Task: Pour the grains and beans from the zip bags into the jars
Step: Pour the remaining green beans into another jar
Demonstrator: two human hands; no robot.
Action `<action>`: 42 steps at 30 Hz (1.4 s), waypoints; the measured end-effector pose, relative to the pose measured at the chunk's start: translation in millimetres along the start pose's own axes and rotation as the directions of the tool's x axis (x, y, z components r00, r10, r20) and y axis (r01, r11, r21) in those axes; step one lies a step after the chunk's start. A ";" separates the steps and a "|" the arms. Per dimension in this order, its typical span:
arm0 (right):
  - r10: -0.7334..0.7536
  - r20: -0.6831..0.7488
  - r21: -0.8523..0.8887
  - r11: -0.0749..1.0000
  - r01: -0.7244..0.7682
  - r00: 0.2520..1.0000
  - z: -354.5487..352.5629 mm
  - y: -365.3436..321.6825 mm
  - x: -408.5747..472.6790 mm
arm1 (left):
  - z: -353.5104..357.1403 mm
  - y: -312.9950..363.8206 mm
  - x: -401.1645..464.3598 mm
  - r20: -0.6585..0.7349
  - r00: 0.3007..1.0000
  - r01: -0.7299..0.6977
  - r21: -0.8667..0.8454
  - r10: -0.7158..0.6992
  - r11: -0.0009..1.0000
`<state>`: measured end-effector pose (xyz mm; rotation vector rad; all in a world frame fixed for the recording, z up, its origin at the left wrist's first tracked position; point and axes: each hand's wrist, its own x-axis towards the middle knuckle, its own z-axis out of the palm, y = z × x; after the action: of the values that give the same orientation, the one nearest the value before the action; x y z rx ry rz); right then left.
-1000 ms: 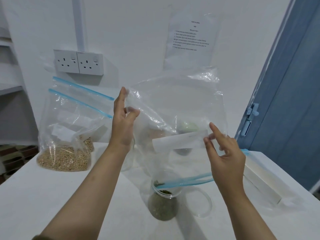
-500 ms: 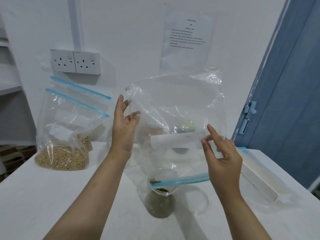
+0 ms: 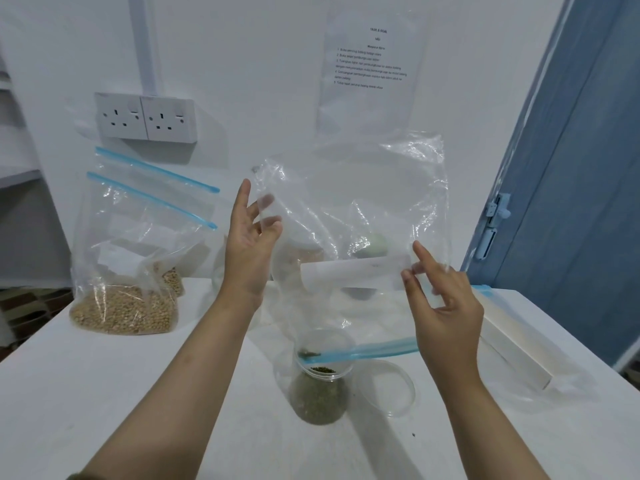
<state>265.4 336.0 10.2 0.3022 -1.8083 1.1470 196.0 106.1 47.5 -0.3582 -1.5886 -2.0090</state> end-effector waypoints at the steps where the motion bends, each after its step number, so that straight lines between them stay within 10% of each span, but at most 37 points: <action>1: 0.001 0.002 0.007 1.000 -0.001 1.000 -0.1 0.0 -0.1 | 0.0 -0.1 0.1 -0.001 1.000 -0.003 0.004 0.003 1.000; 42: 0.029 0.028 -0.033 0.999 -0.029 0.999 2.5 6.2 -3.9 | -1.2 -8.9 19.9 -0.004 0.999 -0.052 -0.011 0.052 0.999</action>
<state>262.2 336.3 3.3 0.2749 -1.8601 1.1369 174.9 101.3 50.3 -0.3954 -1.5508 -1.9789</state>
